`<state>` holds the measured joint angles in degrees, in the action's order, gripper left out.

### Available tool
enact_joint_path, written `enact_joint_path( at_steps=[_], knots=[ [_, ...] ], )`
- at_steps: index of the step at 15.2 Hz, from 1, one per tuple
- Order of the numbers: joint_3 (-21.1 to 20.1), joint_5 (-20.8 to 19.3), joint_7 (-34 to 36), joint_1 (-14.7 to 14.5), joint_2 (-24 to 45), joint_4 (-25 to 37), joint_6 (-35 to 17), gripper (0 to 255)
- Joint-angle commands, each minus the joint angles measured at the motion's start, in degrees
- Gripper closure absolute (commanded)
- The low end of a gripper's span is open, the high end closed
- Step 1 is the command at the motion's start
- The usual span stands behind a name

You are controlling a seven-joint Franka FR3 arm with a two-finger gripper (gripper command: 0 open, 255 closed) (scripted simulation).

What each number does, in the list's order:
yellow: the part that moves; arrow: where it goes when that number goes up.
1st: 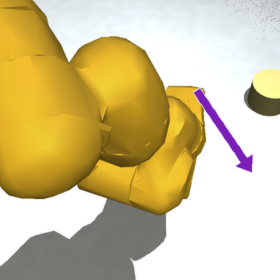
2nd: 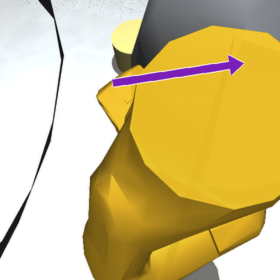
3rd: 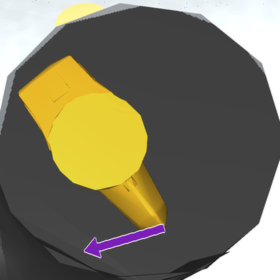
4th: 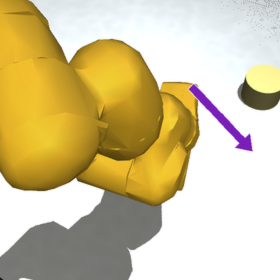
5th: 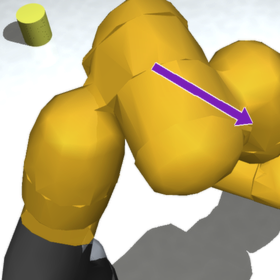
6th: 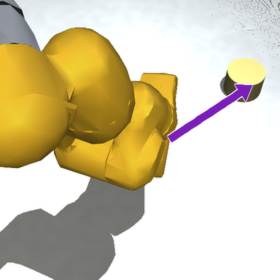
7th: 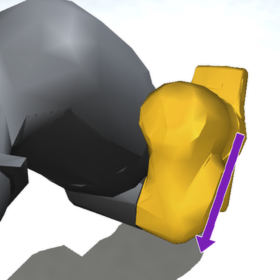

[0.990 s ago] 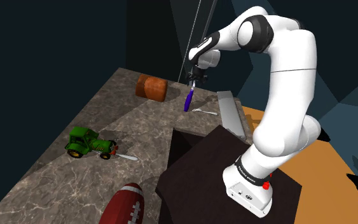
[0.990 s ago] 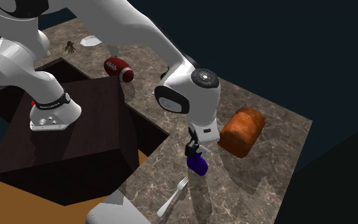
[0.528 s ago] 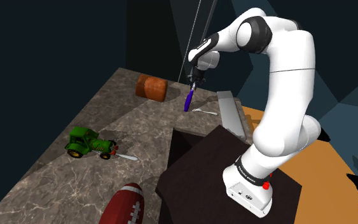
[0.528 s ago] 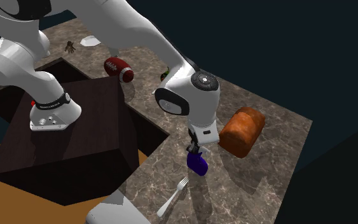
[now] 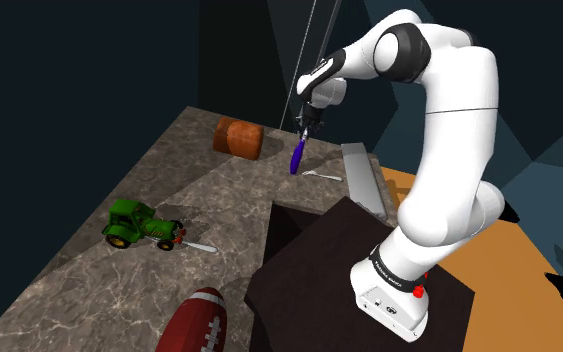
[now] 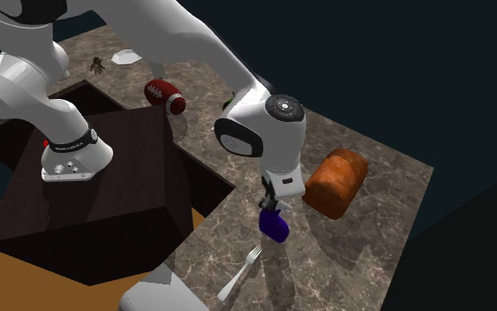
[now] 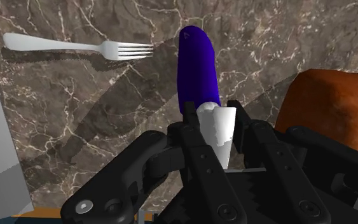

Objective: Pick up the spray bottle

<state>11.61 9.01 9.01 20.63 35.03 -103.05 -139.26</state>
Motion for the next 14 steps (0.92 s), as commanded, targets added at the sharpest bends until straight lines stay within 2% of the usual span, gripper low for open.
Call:
enact_joint_path(
  at_steps=[1, 14],
  knots=[
    [0.24, -0.27, 0.07, -0.1, -1.18, -0.05, 1.11, 255],
    [1.3, -1.79, 0.97, -0.85, -6.71, 0.65, 7.27, 255]
  ],
)
